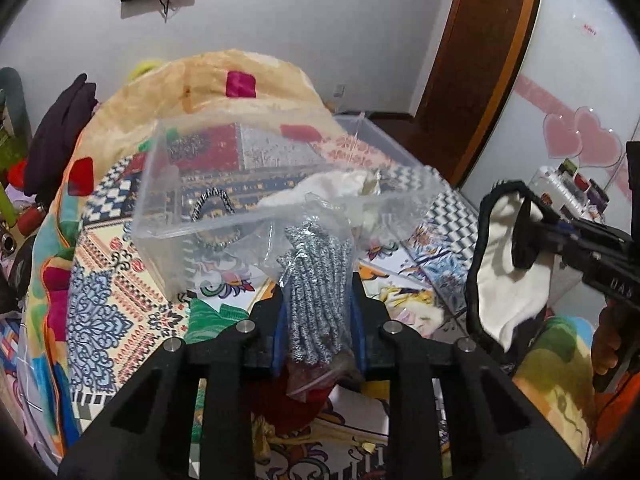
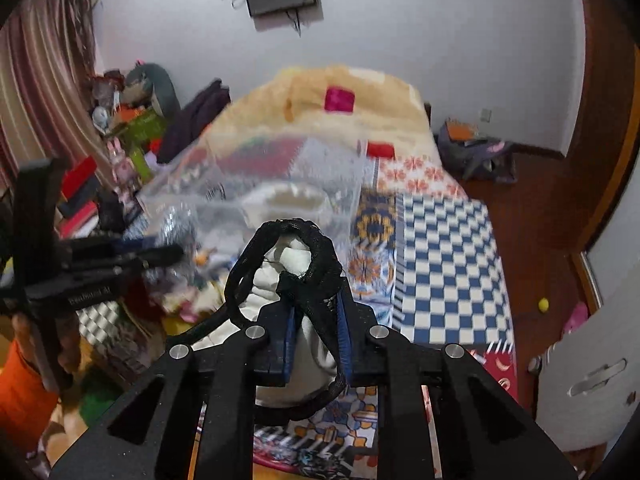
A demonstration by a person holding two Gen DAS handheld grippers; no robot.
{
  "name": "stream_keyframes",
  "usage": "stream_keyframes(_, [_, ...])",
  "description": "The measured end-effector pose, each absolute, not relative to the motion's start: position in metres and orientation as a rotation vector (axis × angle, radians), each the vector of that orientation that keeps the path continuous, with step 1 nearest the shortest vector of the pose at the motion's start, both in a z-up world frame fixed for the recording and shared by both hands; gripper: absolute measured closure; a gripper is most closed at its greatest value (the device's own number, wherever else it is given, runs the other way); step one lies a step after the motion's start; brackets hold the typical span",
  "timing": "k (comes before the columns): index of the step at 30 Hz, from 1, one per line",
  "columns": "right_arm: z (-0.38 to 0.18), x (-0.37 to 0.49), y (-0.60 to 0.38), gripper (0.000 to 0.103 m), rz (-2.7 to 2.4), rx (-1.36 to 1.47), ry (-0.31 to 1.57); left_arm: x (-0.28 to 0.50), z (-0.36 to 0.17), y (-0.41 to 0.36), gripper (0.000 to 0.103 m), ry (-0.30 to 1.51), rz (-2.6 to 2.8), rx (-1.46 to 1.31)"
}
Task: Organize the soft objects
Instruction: 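Grasp the eye mask with the right tool while the left carries the hair-tie bag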
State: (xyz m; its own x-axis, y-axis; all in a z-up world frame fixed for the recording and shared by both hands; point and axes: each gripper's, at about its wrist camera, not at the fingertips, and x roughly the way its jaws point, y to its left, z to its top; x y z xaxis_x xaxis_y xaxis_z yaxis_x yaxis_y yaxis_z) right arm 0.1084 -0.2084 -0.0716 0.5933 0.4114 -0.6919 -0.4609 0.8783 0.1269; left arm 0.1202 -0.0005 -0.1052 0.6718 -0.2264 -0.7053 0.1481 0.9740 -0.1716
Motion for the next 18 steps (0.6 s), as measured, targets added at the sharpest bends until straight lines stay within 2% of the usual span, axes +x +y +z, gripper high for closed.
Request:
stream_keyframes(9, [-0.025, 0.108, -0.198, 0.087, 0.474, -0.074, 0.617, 0.098, -0.057, 0.015, 0.077, 0.673, -0.184, -0.110])
stream_keyframes(18, [-0.004, 0.123, -0.167, 0.087, 0.483, -0.065, 0.503, 0.099, -0.019, 0.043, 0.077, 0.567, -0.124, -0.132])
